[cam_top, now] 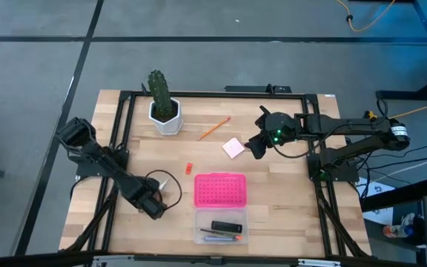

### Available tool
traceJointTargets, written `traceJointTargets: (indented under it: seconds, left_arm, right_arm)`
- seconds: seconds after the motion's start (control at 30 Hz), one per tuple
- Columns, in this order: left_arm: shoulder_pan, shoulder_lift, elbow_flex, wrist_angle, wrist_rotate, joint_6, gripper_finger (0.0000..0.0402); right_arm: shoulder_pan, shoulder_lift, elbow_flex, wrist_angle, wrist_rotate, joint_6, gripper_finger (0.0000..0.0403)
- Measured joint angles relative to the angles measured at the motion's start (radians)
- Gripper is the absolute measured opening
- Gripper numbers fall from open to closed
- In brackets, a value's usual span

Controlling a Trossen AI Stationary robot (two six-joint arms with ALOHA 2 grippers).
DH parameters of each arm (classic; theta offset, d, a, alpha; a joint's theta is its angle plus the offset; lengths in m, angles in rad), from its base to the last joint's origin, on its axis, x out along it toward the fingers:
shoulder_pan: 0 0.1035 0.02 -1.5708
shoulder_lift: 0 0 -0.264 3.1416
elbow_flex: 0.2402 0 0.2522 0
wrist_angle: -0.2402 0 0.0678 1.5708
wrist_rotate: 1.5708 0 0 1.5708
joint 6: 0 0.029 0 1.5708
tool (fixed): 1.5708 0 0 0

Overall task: Pack school essentials
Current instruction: Put the red scissors into the pencil case

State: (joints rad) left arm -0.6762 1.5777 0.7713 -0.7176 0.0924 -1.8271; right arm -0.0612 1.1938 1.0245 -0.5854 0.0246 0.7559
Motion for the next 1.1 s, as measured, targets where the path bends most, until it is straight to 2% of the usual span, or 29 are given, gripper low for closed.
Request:
traceJointTargets:
  seconds: [0.23,0.33,0.43,0.57,0.67,0.87,1.1]
  left_arm:
    - [0.000,-0.059,0.114,-0.086,-0.202,0.041,0.0008]
    - [0.010,-0.097,0.181,-0.122,-0.257,0.179,0.0007]
    - [0.040,-0.118,0.245,-0.150,-0.267,0.370,0.0007]
    - [0.110,-0.118,0.322,-0.145,-0.251,0.663,0.0007]
    - [0.187,-0.108,0.364,-0.120,-0.217,0.826,0.0007]
    - [0.313,-0.011,0.452,-0.073,-0.097,1.048,0.0007]
    - [0.342,0.184,0.661,-0.064,0.016,1.195,0.0007]
  right_arm:
    - [0.000,0.000,0.000,0.000,0.000,0.006,0.0171]
    - [0.000,-0.002,0.002,-0.006,0.000,0.046,0.0171]
    - [0.000,-0.014,0.021,-0.010,0.007,0.053,0.0171]
    - [0.000,-0.058,0.052,-0.010,0.019,0.051,0.0171]
    - [0.006,-0.110,0.073,-0.008,0.040,0.050,0.0171]
    - [0.040,-0.221,0.109,-0.007,0.071,-0.003,0.0171]
    - [0.065,-0.316,0.110,-0.019,0.144,-0.017,0.0171]
